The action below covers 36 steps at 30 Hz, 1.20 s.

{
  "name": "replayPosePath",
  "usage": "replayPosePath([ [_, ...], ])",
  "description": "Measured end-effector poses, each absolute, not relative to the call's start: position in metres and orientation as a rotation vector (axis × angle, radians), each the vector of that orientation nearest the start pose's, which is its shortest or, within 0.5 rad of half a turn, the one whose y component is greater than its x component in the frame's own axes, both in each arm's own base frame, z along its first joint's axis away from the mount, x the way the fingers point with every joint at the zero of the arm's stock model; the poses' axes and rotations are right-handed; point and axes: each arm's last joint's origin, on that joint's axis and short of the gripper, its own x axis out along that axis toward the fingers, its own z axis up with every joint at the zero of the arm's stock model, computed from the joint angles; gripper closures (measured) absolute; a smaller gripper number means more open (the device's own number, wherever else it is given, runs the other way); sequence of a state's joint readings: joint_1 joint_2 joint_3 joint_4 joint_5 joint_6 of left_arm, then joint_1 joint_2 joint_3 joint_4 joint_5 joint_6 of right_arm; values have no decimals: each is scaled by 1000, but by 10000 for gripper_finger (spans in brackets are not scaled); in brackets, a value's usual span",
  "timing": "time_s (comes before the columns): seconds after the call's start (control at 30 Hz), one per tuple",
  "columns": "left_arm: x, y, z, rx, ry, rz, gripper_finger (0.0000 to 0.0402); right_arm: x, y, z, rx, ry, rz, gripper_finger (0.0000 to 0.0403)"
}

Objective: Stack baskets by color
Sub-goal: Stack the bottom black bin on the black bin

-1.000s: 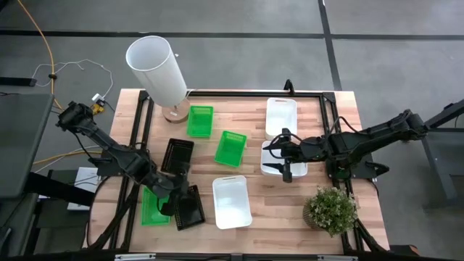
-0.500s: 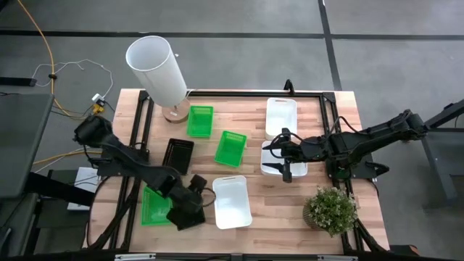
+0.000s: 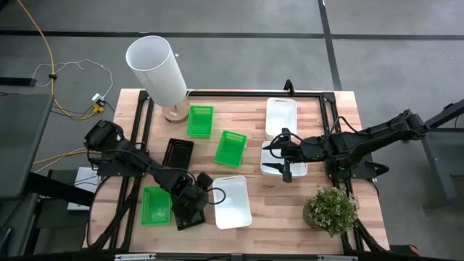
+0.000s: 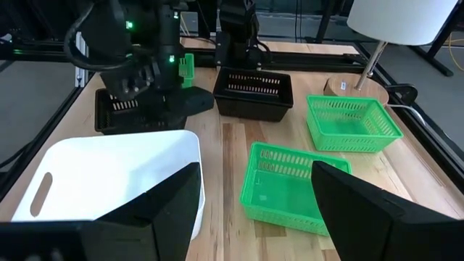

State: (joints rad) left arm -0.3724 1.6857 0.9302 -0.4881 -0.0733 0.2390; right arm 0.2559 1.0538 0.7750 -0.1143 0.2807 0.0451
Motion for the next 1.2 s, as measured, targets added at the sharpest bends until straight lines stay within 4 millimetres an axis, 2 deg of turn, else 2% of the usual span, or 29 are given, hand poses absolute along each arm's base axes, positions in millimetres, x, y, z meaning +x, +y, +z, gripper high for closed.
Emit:
replayPosePath([
  [0.13, 281, -107, 150, 451, 1193, -440, 272, 224, 50, 287, -59, 375, -33, 151],
  [0.27, 280, -107, 149, 437, 1205, -462, 367, 225, 51, 287, -58, 372, -33, 151],
  [0.33, 279, -106, 150, 428, 1209, -460, 390, 225, 51, 287, -58, 372, -33, 151],
  [0.47, 279, -105, 157, 416, 1209, -449, 392, 225, 51, 287, -58, 372, -33, 151],
  [0.53, 276, -104, 168, 418, 1244, -428, 399, 225, 50, 287, -58, 372, -33, 151],
  [0.63, 276, -102, 194, 393, 1277, -327, 400, 226, 51, 286, -61, 380, -33, 151],
  [0.7, 268, -97, 216, 391, 1328, -246, 401, 228, 51, 285, -60, 376, -34, 151],
  [0.87, 255, -86, 275, 369, 1195, 17, 401, 233, 52, 278, -73, 413, -35, 151],
  [0.97, 241, -76, 298, 286, 1043, 267, 401, 238, 53, 275, -92, 414, -38, 151],
  [1.07, 225, -65, 308, 167, 913, 512, 401, 238, 52, 274, -104, 415, -67, 151],
  [1.2, 203, -55, 293, -12, 792, 763, 401, 237, 50, 276, -108, 406, -102, 151],
])
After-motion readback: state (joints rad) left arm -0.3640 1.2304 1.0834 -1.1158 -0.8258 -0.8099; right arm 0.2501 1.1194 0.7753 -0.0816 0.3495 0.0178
